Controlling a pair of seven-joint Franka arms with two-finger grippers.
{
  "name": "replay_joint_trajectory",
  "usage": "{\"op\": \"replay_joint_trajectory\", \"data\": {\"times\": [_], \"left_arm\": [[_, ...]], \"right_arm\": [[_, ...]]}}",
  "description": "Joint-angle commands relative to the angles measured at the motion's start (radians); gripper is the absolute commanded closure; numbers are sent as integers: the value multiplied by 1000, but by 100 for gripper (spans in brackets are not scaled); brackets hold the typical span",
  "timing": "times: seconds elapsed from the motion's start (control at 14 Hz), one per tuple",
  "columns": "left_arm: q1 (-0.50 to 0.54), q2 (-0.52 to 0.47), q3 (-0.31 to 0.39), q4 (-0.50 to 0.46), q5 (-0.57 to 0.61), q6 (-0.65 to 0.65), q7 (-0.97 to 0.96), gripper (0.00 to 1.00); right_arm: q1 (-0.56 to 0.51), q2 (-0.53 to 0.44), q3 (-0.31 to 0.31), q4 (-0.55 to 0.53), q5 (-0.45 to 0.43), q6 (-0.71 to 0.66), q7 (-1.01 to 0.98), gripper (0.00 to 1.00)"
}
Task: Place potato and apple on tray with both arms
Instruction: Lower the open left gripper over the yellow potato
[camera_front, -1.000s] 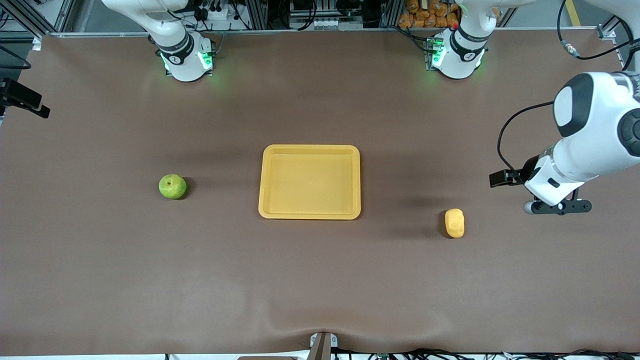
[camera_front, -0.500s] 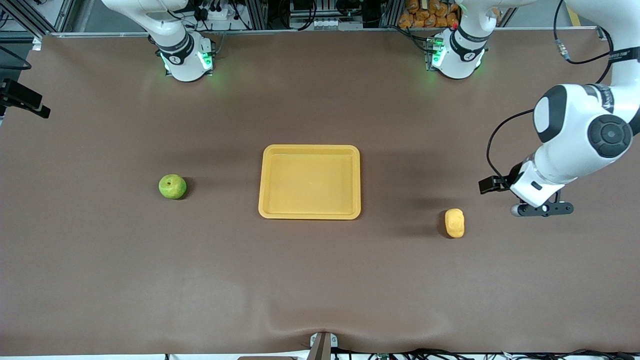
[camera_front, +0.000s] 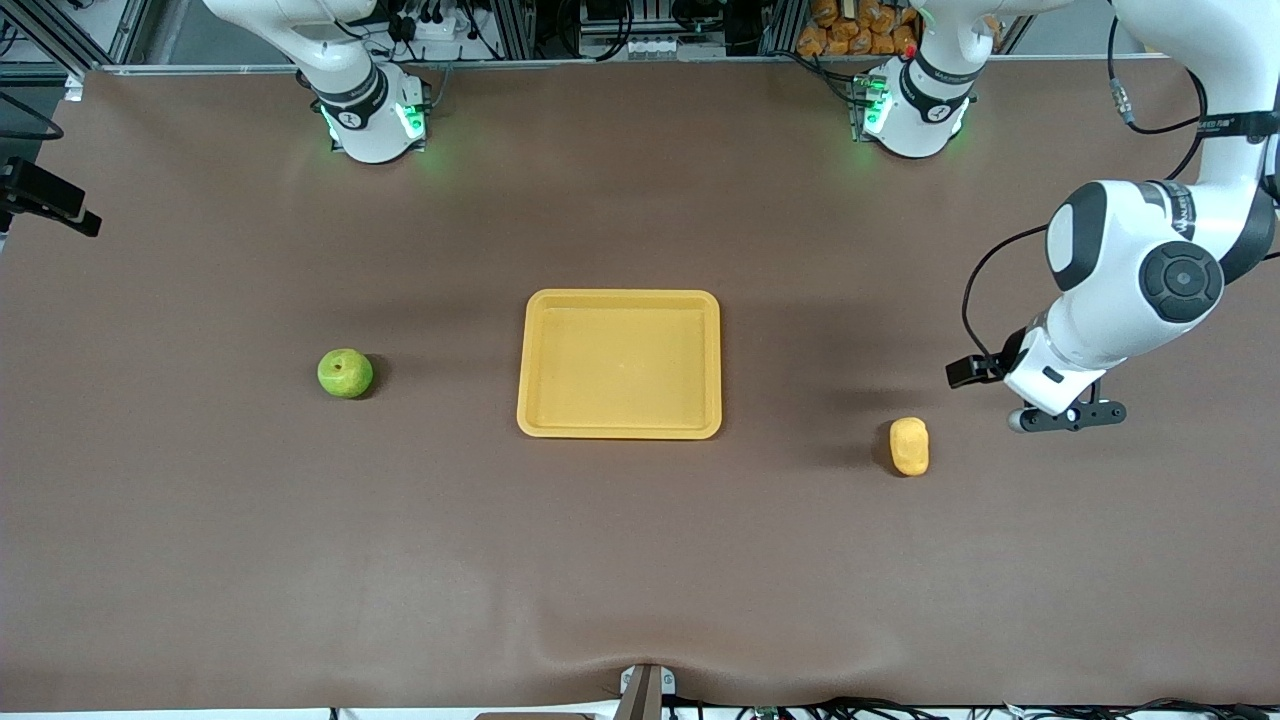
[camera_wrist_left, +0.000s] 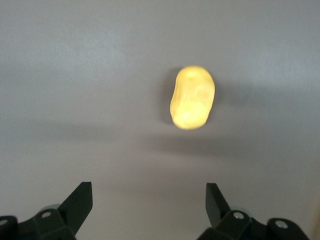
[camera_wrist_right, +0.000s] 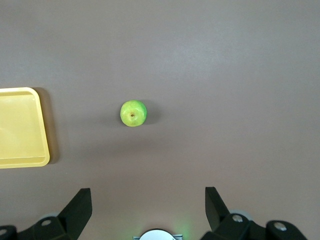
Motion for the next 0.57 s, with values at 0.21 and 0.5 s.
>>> {"op": "replay_joint_trajectory", "data": {"times": [0.21, 0.5], "left_arm": [[-68, 122, 1, 3, 23, 216, -282, 0], [-75, 188, 1, 18, 82, 286, -297, 0]], "right_arm": [[-15, -15, 8, -13, 14, 0, -3, 0], [-18, 2, 8, -2, 14, 0, -2, 0]]}}
